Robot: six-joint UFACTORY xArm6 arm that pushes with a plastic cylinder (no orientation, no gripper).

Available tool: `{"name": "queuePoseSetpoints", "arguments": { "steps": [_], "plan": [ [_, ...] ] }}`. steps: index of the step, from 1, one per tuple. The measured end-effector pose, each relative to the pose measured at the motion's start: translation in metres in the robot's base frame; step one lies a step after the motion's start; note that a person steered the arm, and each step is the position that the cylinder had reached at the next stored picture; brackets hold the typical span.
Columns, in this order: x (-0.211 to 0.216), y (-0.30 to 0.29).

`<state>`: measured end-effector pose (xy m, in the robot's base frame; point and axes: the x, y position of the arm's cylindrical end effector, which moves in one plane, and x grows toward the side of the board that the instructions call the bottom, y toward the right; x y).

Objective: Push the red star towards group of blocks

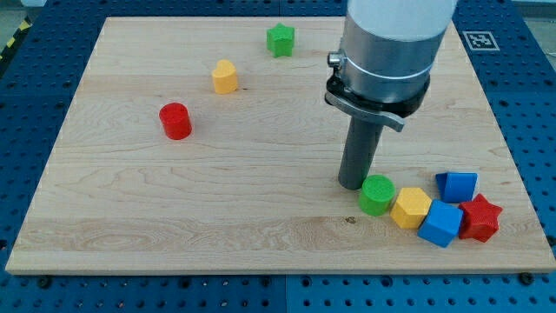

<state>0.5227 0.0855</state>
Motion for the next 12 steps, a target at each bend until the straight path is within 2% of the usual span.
{"name": "queuePoseSetpoints", "arguments": {
  "steps": [1, 2, 3, 4, 6, 9, 10, 12],
  "plan": [
    [0.000, -0.075],
    [-0.001, -0.176],
    [-0.023, -0.275],
    [-0.073, -0.314],
    [-0.089, -0.290],
    [-0.095, -0.172],
    [-0.121, -0.164],
    [-0.123, -0.087]
  ]
}}
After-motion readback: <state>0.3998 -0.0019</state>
